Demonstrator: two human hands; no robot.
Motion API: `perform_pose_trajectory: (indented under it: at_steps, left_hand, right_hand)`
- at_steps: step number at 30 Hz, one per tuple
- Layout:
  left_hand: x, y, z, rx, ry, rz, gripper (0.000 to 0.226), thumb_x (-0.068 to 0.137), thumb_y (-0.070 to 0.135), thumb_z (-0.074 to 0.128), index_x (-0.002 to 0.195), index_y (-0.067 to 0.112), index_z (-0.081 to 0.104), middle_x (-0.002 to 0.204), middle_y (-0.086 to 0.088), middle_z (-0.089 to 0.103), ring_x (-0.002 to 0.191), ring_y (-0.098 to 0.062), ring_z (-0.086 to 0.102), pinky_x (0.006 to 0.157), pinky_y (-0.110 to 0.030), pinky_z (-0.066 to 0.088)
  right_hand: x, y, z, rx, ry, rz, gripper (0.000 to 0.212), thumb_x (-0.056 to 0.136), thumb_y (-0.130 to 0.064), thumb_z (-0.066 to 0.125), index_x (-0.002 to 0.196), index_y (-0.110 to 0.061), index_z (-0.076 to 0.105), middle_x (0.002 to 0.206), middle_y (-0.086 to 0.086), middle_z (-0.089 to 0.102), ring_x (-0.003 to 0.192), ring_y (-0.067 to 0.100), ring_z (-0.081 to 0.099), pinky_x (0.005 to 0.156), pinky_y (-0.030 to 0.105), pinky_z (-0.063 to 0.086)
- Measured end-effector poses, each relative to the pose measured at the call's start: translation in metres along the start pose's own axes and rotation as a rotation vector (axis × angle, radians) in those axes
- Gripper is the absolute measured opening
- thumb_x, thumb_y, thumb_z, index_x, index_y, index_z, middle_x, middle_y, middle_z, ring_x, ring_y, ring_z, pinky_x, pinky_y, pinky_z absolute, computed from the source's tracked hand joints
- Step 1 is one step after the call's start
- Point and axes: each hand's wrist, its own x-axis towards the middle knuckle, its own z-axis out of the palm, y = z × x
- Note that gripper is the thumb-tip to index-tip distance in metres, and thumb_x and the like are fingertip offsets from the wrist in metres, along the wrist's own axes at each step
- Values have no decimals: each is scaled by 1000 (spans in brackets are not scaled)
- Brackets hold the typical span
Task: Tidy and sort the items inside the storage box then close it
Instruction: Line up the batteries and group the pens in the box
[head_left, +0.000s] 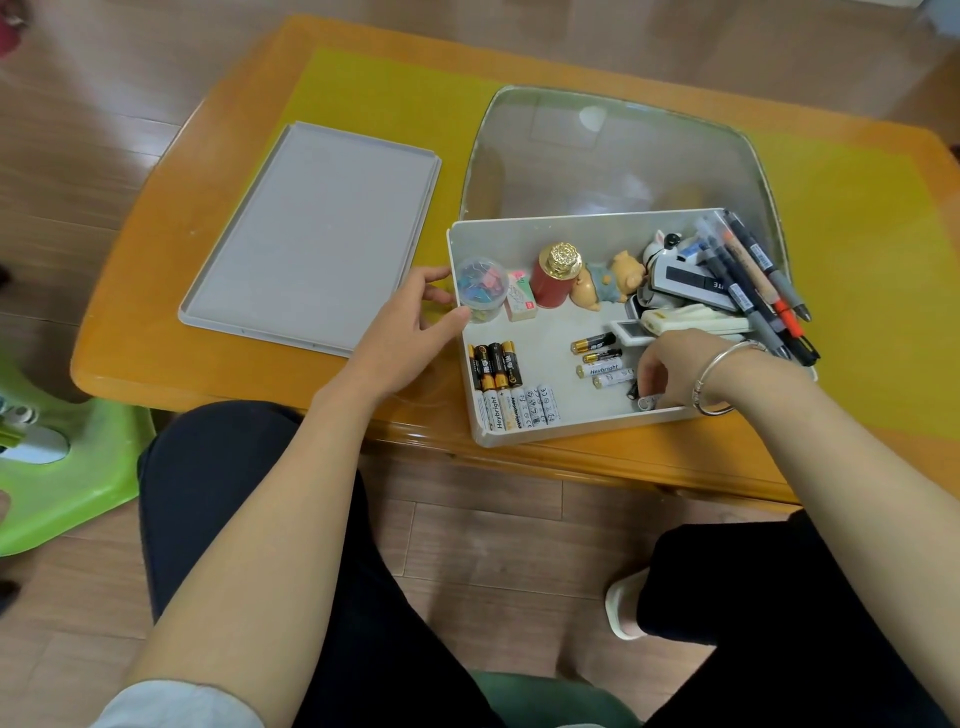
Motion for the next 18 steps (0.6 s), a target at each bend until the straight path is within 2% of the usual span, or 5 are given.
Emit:
perform_pose_trajectory:
  at_steps: [3, 7, 10, 14, 18]
  left_hand:
    - [0, 0, 0, 5, 0, 4, 45, 93, 44, 54, 133, 35, 35, 109, 22, 49, 91, -15, 63, 71, -26, 55]
    - [1, -1, 0, 3, -3, 1, 45, 93, 44, 54, 133, 34, 35, 110, 19, 50, 93, -17, 62, 76, -32, 57]
    - [0, -1, 0, -3, 0, 5, 43, 93, 43, 54, 131, 36, 35, 110, 19, 50, 93, -15, 62, 73, -28, 55]
    - [-1, 0, -1, -20, -1, 12, 41, 93, 43, 54, 129, 38, 35, 109, 20, 50, 92, -12, 62, 69, -23, 51]
    - [-1, 0, 0, -31, -4, 10, 39, 94, 42, 54, 127, 39, 35, 109, 18, 50, 93, -13, 61, 70, -23, 50]
  right_hand:
    - [0, 3, 0, 28, -13, -54, 16, 82, -14, 67, 74, -28, 63, 80, -10, 61, 88, 16, 62, 79, 25, 51]
    - [1, 5, 2, 154, -30, -141, 15, 82, -10, 69, 82, -24, 65, 84, -8, 63, 85, 12, 61, 74, 20, 46]
    - [-1, 5, 3, 217, -9, -198, 19, 82, -10, 68, 91, -26, 64, 81, -9, 61, 83, 15, 62, 78, 25, 51]
    - [-3, -13, 4, 420, 133, -281, 20, 84, -12, 67, 98, -27, 66, 70, -4, 60, 54, 3, 56, 54, 13, 44]
    - [7, -37, 4, 454, 256, -232, 14, 82, -17, 68, 92, -25, 63, 65, -8, 58, 55, 6, 55, 52, 12, 41]
